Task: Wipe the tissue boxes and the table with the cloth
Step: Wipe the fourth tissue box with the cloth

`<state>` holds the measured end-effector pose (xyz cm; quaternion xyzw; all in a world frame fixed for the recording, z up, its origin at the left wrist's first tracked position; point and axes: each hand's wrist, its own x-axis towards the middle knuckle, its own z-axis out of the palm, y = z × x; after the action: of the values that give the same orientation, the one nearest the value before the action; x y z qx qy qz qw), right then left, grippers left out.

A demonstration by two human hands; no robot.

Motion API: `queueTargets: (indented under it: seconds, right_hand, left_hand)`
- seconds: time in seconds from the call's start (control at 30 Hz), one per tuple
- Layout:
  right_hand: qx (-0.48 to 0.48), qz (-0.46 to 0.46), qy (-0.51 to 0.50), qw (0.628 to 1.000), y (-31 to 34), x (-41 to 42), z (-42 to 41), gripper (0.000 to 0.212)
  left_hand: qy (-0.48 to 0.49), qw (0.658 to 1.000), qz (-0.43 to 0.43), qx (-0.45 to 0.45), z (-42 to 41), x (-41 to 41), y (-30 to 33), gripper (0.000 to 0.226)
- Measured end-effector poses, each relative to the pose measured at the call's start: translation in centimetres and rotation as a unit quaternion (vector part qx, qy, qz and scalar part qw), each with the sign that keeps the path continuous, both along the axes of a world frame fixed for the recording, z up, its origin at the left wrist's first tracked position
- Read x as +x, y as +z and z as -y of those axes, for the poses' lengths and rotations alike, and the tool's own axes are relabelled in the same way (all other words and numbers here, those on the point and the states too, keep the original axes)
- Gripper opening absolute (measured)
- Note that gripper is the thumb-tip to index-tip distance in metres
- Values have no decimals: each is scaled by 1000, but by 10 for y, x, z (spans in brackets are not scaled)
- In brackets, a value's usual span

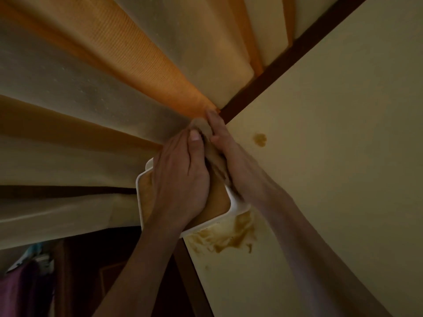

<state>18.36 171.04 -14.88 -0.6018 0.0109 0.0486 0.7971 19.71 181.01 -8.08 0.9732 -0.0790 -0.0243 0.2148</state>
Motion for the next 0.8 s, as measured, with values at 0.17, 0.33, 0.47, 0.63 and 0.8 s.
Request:
queueTargets:
  seconds: [0.17, 0.33, 0.47, 0.63, 0.8]
  right_hand:
    - [-8, -1, -3, 1000, -1, 17, -1, 61]
    - [-7, 26, -19, 999, 1, -43, -5, 54]
    - [14, 10, -19, 1000, -1, -82, -13, 50]
    - [0, 22, -34, 999, 0, -49, -11, 55]
    - [-19, 0, -11, 1000, 2, -4, -2, 51]
  left_hand:
    - [-11, 1000, 9, 14, 0, 0, -1, 40]
    - [7, 999, 3, 37, 2, -1, -1, 52]
    - [8, 999, -5, 39, 2, -2, -1, 52]
    - [-25, 999, 19, 38, 0, 2, -4, 51]
    - [-52, 997, 39, 42, -4, 4, -7, 46]
